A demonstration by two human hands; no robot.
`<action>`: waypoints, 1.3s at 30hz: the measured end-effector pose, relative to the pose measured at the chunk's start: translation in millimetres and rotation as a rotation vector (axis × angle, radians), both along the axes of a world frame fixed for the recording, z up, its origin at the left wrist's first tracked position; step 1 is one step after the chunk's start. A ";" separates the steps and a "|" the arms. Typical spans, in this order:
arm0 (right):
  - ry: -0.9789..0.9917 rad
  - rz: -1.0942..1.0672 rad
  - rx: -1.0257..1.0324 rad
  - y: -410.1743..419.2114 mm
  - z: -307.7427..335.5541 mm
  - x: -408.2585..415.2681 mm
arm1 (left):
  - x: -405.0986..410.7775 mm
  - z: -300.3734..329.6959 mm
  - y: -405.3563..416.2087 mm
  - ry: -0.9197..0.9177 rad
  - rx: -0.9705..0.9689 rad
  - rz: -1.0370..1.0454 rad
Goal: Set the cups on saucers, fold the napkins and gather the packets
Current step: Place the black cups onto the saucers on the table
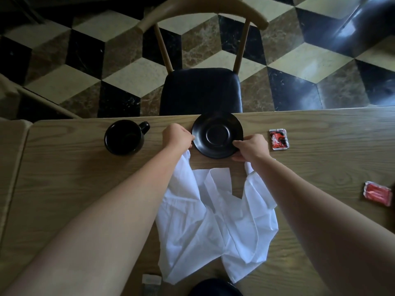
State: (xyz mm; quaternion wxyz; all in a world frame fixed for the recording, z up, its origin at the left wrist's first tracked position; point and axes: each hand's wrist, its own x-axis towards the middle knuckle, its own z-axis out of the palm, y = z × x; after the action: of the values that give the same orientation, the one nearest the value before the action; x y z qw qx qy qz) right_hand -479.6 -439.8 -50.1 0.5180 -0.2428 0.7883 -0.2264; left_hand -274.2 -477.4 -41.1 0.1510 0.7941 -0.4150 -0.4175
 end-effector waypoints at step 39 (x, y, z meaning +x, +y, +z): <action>0.387 0.304 0.016 406.8 61.1 -234.2 | -293.6 28.3 406.5 0.537 0.580 -0.070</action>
State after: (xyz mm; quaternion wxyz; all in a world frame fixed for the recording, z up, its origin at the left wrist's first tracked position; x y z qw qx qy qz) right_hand -713.8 -33.0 10.9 0.3872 -0.3931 0.8292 -0.0889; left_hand -567.8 -70.9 -12.8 0.0093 0.6519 -0.2526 -0.7150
